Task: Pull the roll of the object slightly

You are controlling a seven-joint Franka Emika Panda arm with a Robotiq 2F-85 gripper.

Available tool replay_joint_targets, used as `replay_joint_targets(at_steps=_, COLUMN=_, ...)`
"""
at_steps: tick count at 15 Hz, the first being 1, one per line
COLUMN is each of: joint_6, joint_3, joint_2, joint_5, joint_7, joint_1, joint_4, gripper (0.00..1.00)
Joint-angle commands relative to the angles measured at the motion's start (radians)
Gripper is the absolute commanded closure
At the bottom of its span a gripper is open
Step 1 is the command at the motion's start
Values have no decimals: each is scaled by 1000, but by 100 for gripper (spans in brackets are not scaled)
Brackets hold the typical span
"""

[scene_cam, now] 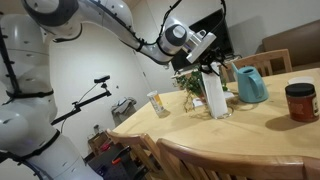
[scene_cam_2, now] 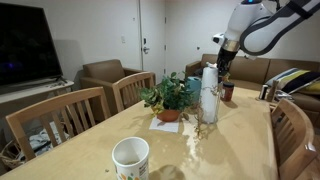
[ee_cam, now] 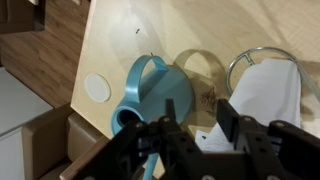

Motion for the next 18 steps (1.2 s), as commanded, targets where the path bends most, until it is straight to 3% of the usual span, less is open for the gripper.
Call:
replay_joint_targets(at_steps=1, joint_6=-3, joint_3=-8, joint_2=25, joint_5=14, joint_7=-32, joint_1=-18, joint_4=40, gripper=19)
replay_joint_targets(at_steps=4, joint_6=-1, joint_3=-2, joint_2=38, joint_5=19, joint_7=-38, joint_1=-27, joint_4=55, gripper=0)
replay_joint_targets(at_steps=8, joint_6=31, joint_3=11, joint_2=48, joint_5=17, joint_7=-55, joint_1=-31, joint_4=65, gripper=0)
replay_joint_targets(at_steps=16, joint_6=-1, joint_3=-51, joint_2=73, joint_5=-45, joint_7=-71, joint_1=-2, joint_4=117, gripper=0)
replay_joint_targets(at_steps=18, joint_6=-59, joint_3=-53, joint_2=70, joint_5=19, joint_7=-29, joint_1=-25, joint_4=129, gripper=0)
